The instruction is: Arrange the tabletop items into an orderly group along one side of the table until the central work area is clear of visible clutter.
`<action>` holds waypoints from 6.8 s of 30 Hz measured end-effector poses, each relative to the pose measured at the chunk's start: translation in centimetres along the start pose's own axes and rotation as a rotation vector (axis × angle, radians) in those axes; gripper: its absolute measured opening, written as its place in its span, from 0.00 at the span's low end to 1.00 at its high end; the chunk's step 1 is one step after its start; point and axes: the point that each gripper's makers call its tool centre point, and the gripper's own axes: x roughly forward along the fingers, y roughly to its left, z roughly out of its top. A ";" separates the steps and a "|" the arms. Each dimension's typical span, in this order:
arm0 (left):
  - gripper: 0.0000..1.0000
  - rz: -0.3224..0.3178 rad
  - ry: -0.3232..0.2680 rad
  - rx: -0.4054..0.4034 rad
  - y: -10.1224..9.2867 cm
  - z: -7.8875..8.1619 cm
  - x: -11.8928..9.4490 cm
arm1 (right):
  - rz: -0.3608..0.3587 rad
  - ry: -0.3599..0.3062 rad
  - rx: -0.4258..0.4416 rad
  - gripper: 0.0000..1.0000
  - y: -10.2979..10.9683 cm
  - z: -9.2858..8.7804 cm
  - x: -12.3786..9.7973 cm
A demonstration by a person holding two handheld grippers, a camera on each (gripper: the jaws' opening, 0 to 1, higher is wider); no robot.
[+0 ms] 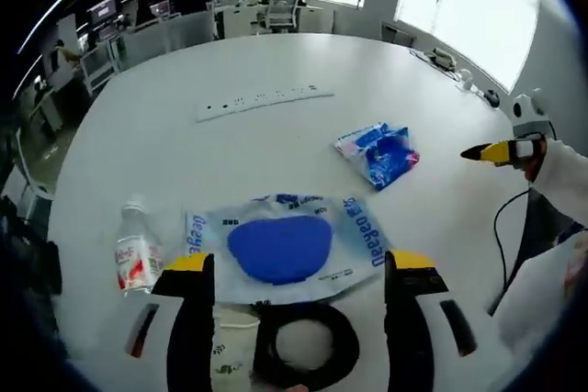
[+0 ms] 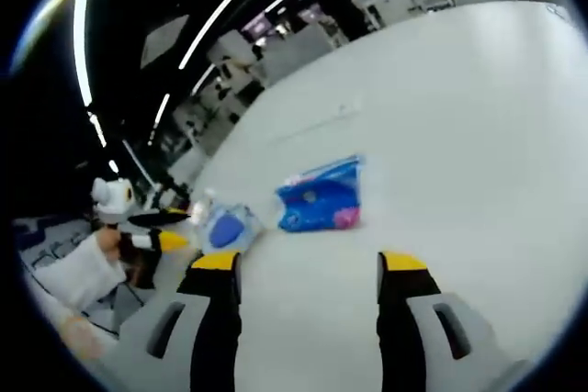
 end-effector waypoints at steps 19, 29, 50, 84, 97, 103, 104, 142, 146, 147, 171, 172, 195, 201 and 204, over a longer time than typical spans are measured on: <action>0.77 0.130 -0.046 -0.225 5.6 -6.2 -7.7 | -0.012 -0.114 0.123 0.58 3.3 -1.7 -5.1; 0.73 0.141 -0.023 -0.233 5.6 -7.5 -7.7 | -0.050 -0.065 0.118 0.55 2.3 -3.2 -5.3; 0.58 0.106 -0.087 -0.266 6.9 -4.2 -6.2 | 0.071 0.003 0.152 0.48 6.9 -3.7 -1.7; 0.36 -0.013 0.072 -0.200 7.9 -1.9 2.7 | 0.138 0.308 0.040 0.36 13.3 -7.5 10.0; 0.26 -0.023 0.093 -0.227 8.1 -2.4 4.1 | 0.087 0.345 0.128 0.36 12.2 -8.1 14.3; 0.25 -0.027 0.107 -0.212 7.9 -2.7 4.7 | 0.070 0.333 0.180 0.12 11.8 -8.0 15.2; 0.25 -0.026 0.107 -0.218 7.9 -2.7 4.8 | 0.062 0.341 0.180 0.07 11.8 -8.0 15.3; 0.00 0.038 -0.122 -0.264 7.4 3.2 5.0 | -0.059 0.225 -0.295 0.00 7.5 0.5 17.4; 0.00 0.038 -0.101 -0.261 7.6 2.7 5.8 | -0.062 0.240 -0.327 0.00 7.3 0.0 18.0; 0.00 0.033 -0.094 -0.268 7.7 2.5 6.0 | -0.062 0.244 -0.336 0.00 7.1 -0.2 18.2; 0.00 0.037 -0.055 -0.317 7.9 1.3 7.1 | -0.071 0.265 -0.309 0.02 6.1 -1.7 18.5; 0.01 0.037 -0.056 -0.314 7.9 1.3 7.1 | -0.073 0.267 -0.316 0.03 6.1 -1.6 18.5; 0.29 0.074 -0.158 -0.335 7.1 2.8 2.7 | 0.040 0.179 -0.265 0.43 9.5 -1.1 14.8; 0.36 0.102 -0.189 -0.333 6.2 1.9 -0.5 | 0.070 0.156 -0.254 0.49 9.7 -1.4 12.1; 0.40 0.110 -0.181 -0.321 5.8 0.9 -1.5 | 0.073 0.151 -0.238 0.50 9.4 -1.8 10.8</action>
